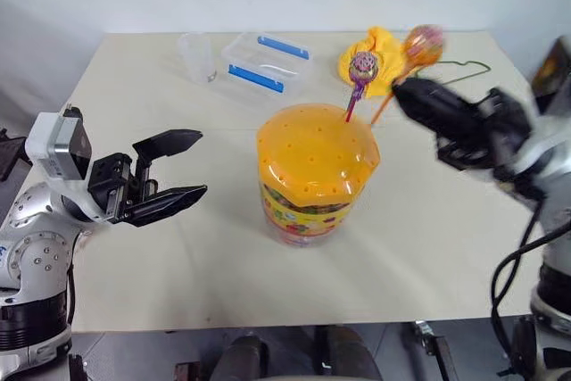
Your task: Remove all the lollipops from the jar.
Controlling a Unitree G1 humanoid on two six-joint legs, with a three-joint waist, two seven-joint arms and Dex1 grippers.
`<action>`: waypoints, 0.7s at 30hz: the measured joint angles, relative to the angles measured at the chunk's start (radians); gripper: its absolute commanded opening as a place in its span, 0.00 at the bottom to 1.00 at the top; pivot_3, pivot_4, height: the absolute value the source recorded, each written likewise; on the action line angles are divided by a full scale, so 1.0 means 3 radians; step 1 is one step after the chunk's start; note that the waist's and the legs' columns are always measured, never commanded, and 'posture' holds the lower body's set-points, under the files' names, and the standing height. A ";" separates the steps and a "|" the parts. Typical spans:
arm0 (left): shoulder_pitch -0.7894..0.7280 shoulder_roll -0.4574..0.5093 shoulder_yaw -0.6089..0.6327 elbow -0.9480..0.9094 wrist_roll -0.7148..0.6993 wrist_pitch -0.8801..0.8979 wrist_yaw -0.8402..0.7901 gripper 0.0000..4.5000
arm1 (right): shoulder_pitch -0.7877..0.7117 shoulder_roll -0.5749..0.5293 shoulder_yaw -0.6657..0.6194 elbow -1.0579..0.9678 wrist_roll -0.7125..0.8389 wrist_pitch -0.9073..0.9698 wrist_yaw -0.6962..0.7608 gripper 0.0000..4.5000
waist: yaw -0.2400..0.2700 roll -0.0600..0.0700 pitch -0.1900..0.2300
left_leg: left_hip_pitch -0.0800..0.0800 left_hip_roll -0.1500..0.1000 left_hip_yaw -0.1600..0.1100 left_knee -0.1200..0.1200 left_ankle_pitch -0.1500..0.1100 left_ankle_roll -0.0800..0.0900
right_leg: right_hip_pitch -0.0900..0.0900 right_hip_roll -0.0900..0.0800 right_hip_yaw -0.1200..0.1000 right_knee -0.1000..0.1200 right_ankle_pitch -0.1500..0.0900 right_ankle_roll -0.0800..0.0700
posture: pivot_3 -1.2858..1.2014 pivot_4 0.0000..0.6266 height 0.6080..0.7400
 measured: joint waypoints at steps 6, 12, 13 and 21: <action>-0.0151 0.0025 -0.0193 0.0141 0.0299 -0.0247 -0.0221 1.00 | 0.1087 -0.0934 -0.0774 0.0213 -0.0436 0.0186 0.0192 0.01 | 0.0072 -0.0001 0.0000 | -0.0004 -0.0001 0.0000 0.0000 -0.0003 0.0006 | 0.0005 0.0000 -0.0004 -0.0013 0.0000 0.0001 | 0.52 0.24 1.00; -0.0220 0.0043 -0.0427 0.0222 0.0513 -0.0432 -0.0471 1.00 | 0.2037 -0.1387 -0.0447 0.0803 -0.2073 0.0014 0.0165 0.01 | 0.0064 -0.0001 0.0000 | 0.0004 -0.0005 0.0025 0.0002 -0.0001 0.0014 | 0.0006 -0.0003 0.0012 -0.0013 0.0005 0.0009 | 0.52 0.24 1.00; -0.0216 0.0050 -0.0452 0.0236 0.0527 -0.0434 -0.0512 1.00 | 0.2110 -0.1404 -0.0302 0.0913 -0.2321 -0.0037 0.0114 0.01 | 0.0060 -0.0001 0.0000 | 0.0005 -0.0005 0.0026 0.0002 0.0000 0.0013 | 0.0003 -0.0003 0.0014 -0.0013 0.0005 0.0009 | 0.52 0.24 1.00; -0.0208 0.0057 -0.0444 0.0251 0.0553 -0.0474 -0.0570 1.00 | 0.2172 -0.1214 0.0021 0.1276 -0.2856 -0.0356 0.0270 0.15 | 0.0036 0.0005 0.0002 | 0.0005 0.0001 0.0029 0.0001 0.0004 0.0005 | -0.0002 0.0001 0.0013 -0.0011 0.0005 0.0009 | 0.52 0.24 1.00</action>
